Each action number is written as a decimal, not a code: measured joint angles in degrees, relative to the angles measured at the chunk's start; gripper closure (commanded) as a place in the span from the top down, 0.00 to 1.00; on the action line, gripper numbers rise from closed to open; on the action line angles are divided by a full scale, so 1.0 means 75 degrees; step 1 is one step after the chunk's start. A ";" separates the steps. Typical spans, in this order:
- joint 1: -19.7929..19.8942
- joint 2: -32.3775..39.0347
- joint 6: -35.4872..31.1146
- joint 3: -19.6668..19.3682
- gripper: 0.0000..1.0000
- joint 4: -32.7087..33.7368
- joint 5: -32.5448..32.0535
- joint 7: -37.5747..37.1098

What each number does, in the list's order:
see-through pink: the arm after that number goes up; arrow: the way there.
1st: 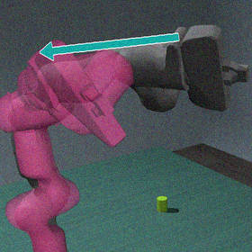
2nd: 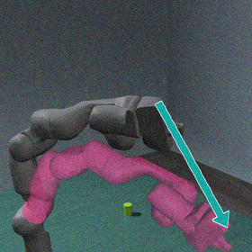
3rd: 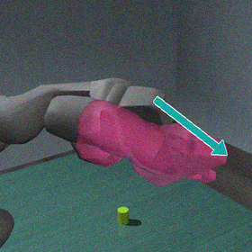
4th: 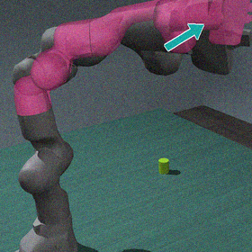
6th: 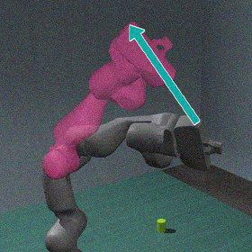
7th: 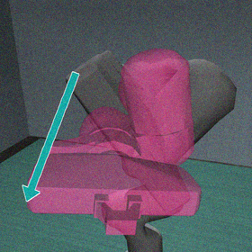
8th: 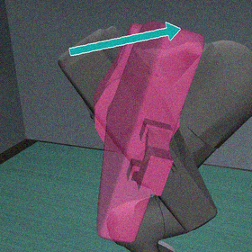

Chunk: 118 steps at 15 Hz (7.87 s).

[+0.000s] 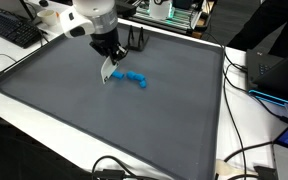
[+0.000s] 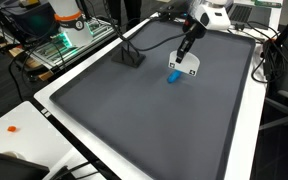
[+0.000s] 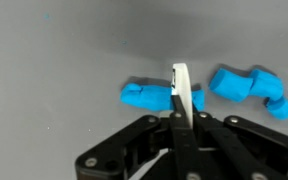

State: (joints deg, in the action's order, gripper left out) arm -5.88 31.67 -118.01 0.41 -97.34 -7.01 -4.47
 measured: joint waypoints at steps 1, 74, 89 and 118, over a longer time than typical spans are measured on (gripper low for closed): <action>0.0000 0.0028 -0.0031 -0.0013 0.01 0.0001 -0.0014 0.0000; 0.0579 -0.4475 -0.3977 -0.0106 0.01 -0.7213 0.4711 -0.4860; 0.0575 -0.4457 -0.4773 -0.0016 0.01 -0.7517 0.5433 -0.5115; 0.0580 -0.4622 -0.4773 0.0027 0.01 -0.7735 0.5552 -0.5365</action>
State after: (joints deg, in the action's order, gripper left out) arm -1.53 -3.00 -153.81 0.61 -155.36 34.63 -44.71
